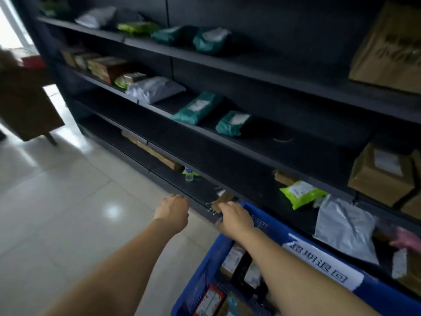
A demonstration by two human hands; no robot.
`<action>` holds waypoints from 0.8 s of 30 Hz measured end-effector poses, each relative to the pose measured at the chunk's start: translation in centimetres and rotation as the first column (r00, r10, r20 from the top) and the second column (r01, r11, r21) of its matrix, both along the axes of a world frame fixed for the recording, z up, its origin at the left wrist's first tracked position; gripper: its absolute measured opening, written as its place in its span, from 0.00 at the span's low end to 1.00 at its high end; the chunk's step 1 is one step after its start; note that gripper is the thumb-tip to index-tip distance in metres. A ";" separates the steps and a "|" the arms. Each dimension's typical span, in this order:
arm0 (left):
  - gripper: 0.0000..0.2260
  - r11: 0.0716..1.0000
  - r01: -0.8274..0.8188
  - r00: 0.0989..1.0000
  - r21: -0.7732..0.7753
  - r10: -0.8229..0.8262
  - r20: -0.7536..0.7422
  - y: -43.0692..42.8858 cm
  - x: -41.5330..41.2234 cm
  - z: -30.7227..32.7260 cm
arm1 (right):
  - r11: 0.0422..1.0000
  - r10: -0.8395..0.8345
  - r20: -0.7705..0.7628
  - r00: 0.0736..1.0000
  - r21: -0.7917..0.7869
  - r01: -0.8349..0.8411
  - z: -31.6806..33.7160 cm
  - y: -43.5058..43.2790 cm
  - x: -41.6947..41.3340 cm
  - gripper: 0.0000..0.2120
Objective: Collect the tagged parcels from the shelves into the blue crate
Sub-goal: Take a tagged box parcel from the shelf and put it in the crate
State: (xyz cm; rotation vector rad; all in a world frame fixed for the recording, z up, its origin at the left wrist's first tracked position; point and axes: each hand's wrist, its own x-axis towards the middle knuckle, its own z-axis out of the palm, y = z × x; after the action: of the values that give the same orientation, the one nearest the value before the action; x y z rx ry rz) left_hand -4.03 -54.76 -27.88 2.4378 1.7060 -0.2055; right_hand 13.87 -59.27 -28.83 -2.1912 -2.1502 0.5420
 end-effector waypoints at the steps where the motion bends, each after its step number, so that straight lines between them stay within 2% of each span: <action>1: 0.10 1.000 -0.015 1.000 0.018 0.015 0.012 0.6 -1.1 1.0 | 1.000 0.010 0.008 1.000 0.012 -0.010 1.1 0.9 -0.9 0.21; 5: 0.10 0.994 -0.015 1.000 0.107 0.013 0.022 3.6 -5.9 4.4 | 0.998 0.041 0.033 0.999 0.039 -0.042 5.3 4.9 -5.4 0.25; 9: 0.09 0.985 -0.010 1.000 0.171 0.006 0.024 7.9 -11.4 7.0 | 0.996 0.045 0.042 0.998 0.075 -0.048 8.4 9.2 -10.8 0.25; 15: 0.10 0.978 -0.010 1.000 0.207 0.006 0.019 13.7 -19.5 10.2 | 0.995 -0.009 -0.028 1.000 0.094 0.012 11.3 15.1 -19.1 0.24; 24: 0.13 0.970 -0.074 0.995 0.230 0.058 0.076 22.3 -26.9 12.1 | 0.994 -0.008 -0.029 1.000 0.109 0.011 13.0 23.8 -26.6 0.25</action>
State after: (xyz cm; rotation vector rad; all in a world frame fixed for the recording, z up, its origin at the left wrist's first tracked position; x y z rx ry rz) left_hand -30.97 -32.43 -15.78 2.5073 1.8725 0.0916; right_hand -12.69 -35.50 -15.87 -2.1229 -2.1003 0.4410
